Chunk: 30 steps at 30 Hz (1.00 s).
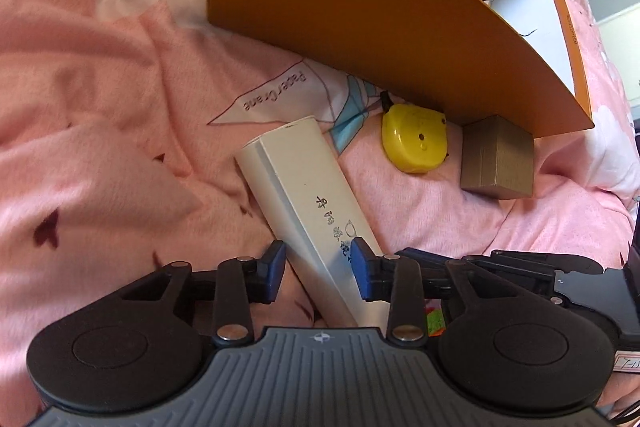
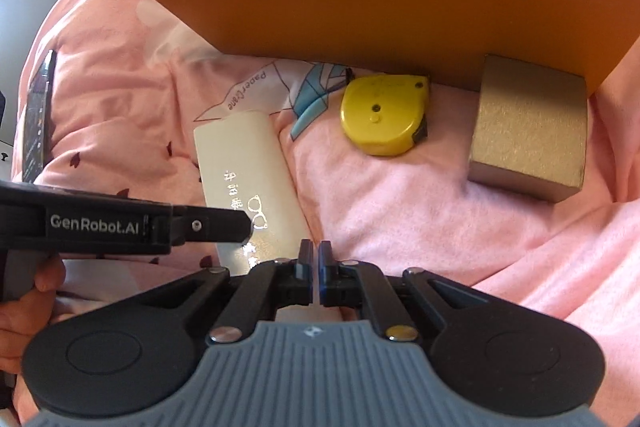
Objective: Organize objects
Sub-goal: 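Grasp the white glasses box with the left tool, then grasp the brown cardboard box with the right tool while the left tool lifts the white box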
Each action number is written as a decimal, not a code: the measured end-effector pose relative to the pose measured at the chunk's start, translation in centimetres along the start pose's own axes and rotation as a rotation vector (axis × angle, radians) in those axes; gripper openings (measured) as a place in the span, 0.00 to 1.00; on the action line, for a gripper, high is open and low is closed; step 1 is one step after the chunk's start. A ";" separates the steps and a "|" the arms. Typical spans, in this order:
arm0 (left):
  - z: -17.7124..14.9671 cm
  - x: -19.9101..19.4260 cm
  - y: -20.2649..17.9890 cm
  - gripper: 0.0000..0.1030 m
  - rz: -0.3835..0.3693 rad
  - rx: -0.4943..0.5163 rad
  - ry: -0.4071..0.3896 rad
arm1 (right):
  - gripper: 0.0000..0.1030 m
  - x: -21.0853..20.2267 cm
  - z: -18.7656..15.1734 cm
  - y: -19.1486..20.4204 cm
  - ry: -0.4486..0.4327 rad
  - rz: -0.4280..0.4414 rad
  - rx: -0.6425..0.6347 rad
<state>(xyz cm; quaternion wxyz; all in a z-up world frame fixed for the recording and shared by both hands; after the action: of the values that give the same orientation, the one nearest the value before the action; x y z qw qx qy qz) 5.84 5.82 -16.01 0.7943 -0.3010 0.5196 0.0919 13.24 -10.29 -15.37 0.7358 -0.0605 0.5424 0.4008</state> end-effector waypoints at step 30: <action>0.5 1.5 -4.8 0.67 0.281 0.031 -0.039 | 0.42 -6.4 0.2 -3.1 -0.224 -0.333 -0.064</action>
<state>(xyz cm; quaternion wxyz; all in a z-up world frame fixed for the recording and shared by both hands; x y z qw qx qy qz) 9.09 1.99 -15.30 0.7882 -0.2111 0.5424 0.2001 14.85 -15.61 -10.97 0.8454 -0.1278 0.4266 0.2949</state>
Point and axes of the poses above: each gripper's, at about its wrist camera, not at the fingertips, and x roughly the way its jaws point, y to its left, z to its top, the point moved 3 cm from there along x, roughly the way its jaws point, and after that the axes turned 9 degrees about -y, right-handed, at the moved point
